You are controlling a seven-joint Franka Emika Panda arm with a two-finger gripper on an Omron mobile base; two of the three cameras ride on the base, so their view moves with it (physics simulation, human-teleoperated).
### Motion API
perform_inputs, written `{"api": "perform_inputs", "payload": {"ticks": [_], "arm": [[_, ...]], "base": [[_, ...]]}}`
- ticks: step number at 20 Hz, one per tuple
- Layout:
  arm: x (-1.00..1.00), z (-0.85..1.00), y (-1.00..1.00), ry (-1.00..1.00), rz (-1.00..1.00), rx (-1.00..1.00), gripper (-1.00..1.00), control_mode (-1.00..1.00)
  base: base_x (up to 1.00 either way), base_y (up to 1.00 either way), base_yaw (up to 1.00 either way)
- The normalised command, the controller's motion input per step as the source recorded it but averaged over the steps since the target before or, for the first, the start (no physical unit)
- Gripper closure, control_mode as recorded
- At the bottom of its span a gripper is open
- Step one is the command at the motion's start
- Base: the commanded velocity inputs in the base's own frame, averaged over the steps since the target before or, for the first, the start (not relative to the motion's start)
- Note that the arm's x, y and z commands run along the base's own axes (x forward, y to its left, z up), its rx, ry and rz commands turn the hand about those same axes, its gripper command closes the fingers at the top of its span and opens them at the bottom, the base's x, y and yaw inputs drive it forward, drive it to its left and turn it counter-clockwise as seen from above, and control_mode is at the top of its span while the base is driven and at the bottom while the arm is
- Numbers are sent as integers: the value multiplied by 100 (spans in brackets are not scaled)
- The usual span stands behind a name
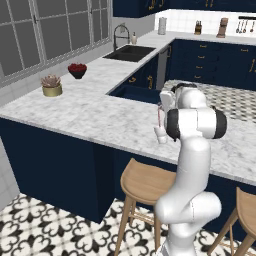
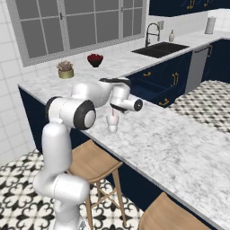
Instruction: Take a straw from the drawer in front and place it inside the glass cup on the dining counter.
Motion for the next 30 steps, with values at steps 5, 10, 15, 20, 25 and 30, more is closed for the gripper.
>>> {"api": "perform_inputs", "payload": {"ticks": [5,10,15,20,25,30], "arm": [[3,-37,-2,-2,4,0,100,-100],[-87,-15,-28,-10,3,2,100,-100],[-83,-12,-8,-14,2,1,100,-100],[-41,-17,14,-15,2,0,100,-100],[-5,-35,51,-17,0,-9,100,-100],[9,-31,19,-10,0,-8,100,-100]], "base": [[0,0,0],[0,0,0],[0,0,0],[0,0,0],[0,0,0],[0,0,0]]}}
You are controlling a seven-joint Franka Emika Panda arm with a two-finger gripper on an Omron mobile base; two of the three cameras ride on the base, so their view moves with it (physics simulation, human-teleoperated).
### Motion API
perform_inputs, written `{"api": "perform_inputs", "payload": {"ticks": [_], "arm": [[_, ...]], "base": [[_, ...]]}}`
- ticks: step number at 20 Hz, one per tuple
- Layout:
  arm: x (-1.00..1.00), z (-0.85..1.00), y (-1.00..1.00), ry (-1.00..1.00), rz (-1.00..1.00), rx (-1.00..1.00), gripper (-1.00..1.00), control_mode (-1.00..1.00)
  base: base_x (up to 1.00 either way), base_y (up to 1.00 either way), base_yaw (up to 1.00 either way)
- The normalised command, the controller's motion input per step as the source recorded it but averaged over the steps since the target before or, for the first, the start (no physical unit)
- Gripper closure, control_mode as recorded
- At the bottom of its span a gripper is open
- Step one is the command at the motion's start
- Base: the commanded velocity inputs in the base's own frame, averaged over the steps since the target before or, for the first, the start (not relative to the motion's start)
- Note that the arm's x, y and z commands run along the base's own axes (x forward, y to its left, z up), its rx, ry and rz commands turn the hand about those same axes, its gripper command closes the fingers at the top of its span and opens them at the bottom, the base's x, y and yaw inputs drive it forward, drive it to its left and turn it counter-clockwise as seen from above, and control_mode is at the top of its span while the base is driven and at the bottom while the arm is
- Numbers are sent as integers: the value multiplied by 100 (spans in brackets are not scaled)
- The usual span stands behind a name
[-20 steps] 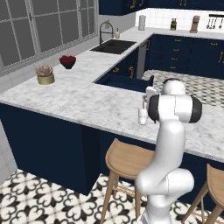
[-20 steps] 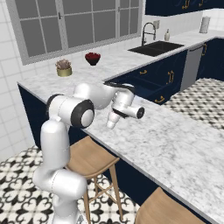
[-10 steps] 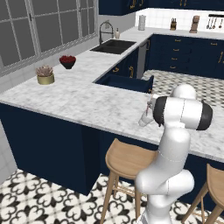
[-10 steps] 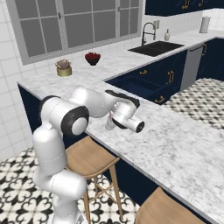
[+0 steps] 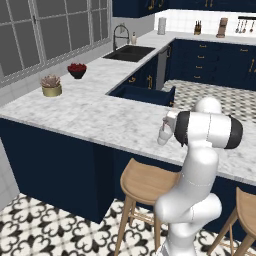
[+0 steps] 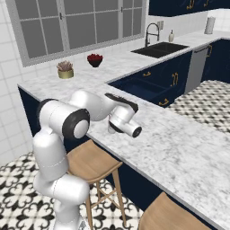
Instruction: Take a straw from the drawer in front and place it inside the glass cup on the dining counter.
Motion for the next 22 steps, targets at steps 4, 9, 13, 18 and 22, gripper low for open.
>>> {"api": "perform_inputs", "payload": {"ticks": [4,9,13,18,22], "arm": [[0,-20,2,-3,0,-11,100,-100],[-9,-34,34,-3,0,-29,100,-100],[-28,-39,42,-9,0,-31,100,-100],[-10,-12,12,-6,0,-18,100,-100],[1,0,0,-1,0,-4,100,-100]], "base": [[0,0,0],[0,0,0],[0,0,0],[0,0,0],[0,0,0]]}}
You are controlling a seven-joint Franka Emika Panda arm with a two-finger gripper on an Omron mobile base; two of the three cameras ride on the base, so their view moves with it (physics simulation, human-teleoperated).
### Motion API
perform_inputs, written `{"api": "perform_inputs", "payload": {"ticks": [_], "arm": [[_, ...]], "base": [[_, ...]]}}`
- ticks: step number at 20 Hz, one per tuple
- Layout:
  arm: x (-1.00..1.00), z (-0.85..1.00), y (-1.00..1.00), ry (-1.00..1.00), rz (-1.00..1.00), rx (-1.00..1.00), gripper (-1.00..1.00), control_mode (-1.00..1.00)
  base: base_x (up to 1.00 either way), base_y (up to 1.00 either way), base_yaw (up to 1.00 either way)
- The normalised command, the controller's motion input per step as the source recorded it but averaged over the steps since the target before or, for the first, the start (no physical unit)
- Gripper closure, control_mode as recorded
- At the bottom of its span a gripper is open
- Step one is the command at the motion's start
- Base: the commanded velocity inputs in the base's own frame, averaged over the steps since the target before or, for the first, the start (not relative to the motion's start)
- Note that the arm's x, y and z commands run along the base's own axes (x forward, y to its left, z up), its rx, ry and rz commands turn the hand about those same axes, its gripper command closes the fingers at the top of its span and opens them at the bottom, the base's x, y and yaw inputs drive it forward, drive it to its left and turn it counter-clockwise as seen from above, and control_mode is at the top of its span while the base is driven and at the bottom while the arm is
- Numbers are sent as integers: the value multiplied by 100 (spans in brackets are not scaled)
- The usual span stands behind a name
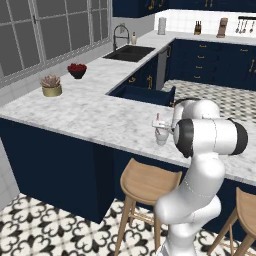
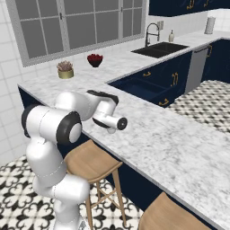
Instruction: Take a straw from the drawer in front and place it inside the glass cup on the dining counter.
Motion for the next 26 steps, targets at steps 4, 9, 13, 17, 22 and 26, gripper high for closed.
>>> {"api": "perform_inputs", "payload": {"ticks": [4,9,13,17,22,26], "arm": [[3,0,0,0,0,-1,-100,-100],[0,1,-17,0,0,0,-100,-100],[0,0,-22,0,0,0,-100,-100],[0,1,-9,10,-2,-22,-100,-100],[0,4,0,24,-17,-35,-100,-100],[0,55,1,21,-23,-18,-100,-100]], "base": [[0,0,0],[0,0,0],[0,0,0],[0,0,0],[0,0,0],[0,0,0]]}}
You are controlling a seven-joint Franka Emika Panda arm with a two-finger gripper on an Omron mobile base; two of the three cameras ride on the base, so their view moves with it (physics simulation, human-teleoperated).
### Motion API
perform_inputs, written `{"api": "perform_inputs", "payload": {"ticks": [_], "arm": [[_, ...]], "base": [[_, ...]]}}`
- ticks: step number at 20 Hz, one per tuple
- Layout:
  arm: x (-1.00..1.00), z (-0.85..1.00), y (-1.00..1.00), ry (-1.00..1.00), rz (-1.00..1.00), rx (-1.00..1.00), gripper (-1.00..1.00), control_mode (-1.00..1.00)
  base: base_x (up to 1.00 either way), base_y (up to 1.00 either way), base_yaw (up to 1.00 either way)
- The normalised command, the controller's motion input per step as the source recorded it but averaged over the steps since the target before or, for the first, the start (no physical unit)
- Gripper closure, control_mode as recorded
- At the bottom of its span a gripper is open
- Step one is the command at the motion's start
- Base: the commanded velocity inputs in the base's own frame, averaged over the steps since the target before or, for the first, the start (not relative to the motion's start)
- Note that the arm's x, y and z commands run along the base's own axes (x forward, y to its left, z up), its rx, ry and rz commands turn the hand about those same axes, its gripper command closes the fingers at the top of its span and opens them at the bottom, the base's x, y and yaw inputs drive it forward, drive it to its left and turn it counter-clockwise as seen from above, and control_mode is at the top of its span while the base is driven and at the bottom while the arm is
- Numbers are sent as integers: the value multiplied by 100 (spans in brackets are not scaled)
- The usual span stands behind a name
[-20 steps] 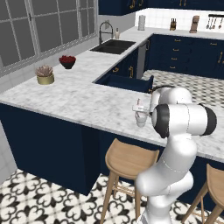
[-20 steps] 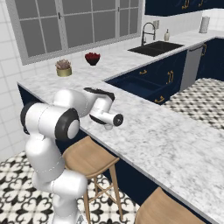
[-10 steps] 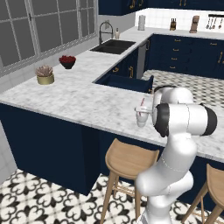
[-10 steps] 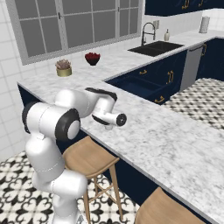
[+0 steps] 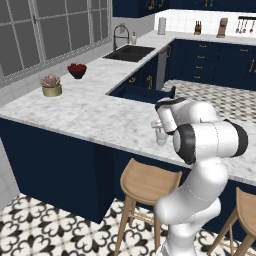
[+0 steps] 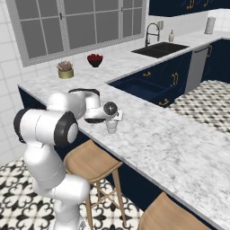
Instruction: Take a straw from the drawer in front and place it inside the glass cup on the dining counter.
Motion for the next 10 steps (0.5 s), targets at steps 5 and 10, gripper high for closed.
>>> {"api": "perform_inputs", "payload": {"ticks": [5,10], "arm": [[-20,97,-1,2,-20,-3,-100,-100],[-58,97,-10,0,-26,-8,-100,-100]], "base": [[0,0,0],[0,0,0]]}}
